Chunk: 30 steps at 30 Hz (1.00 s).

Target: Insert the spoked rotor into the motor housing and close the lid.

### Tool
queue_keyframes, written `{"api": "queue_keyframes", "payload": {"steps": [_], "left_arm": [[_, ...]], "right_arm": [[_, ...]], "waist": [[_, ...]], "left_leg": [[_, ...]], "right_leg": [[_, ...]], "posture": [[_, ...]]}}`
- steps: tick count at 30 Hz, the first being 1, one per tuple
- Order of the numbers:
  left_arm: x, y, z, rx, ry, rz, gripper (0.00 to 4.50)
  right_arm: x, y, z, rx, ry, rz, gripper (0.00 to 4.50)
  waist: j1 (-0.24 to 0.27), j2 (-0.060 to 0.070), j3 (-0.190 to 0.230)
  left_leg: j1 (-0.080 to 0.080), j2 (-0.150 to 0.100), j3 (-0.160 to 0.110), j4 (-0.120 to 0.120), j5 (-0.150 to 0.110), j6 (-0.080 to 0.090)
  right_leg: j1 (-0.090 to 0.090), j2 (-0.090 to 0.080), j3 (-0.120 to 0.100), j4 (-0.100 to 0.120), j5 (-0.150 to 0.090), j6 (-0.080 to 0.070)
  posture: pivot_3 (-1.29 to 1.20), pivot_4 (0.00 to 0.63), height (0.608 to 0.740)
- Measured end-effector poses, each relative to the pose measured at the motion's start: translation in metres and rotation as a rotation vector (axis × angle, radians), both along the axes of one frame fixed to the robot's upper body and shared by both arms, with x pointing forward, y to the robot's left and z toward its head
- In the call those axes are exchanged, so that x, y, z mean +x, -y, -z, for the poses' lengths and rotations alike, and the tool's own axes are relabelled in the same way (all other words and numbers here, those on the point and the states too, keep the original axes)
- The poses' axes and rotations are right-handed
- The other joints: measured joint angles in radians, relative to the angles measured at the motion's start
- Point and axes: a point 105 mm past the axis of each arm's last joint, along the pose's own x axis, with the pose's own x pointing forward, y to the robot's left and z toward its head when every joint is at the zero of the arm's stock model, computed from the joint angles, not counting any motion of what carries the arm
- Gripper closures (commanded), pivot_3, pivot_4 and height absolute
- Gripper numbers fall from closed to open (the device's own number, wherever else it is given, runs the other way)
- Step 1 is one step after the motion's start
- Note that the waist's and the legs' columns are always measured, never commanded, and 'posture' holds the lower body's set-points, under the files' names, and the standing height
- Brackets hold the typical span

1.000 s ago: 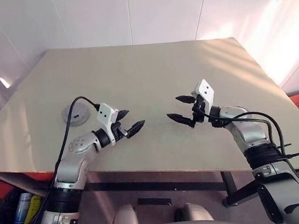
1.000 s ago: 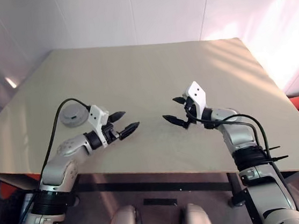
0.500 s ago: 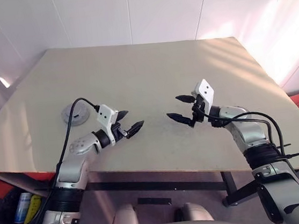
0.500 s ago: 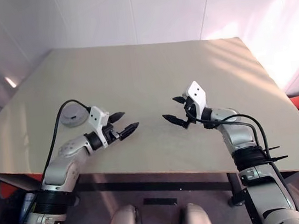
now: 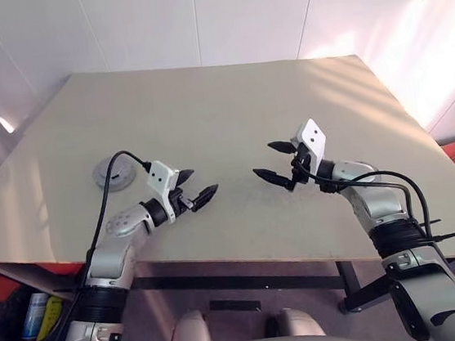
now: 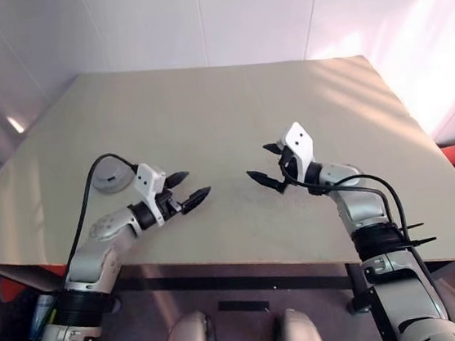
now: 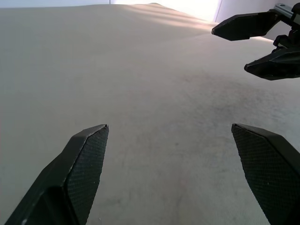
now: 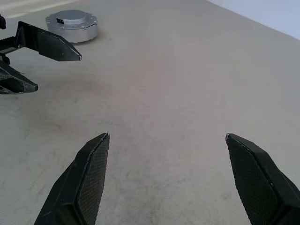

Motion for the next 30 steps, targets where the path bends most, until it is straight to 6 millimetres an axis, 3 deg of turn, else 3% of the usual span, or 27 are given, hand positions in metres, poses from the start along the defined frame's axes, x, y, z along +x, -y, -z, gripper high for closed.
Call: {"api": "queue_keyframes", "payload": {"steps": [30], "left_arm": [[0.0037,-0.0036,-0.0014,-0.006,0.019,-0.057,0.03]], "right_arm": [[0.0049,0.0001,0.0055,0.009,-0.061,-0.015,0.0]], "waist": [[0.0,0.0,0.0]], "left_leg": [[0.0,0.0,0.0,0.0,0.0,0.0]], "right_leg": [[0.0,0.0,0.0,0.0,0.0,0.0]], "posture": [[0.0,0.0,0.74]]}}
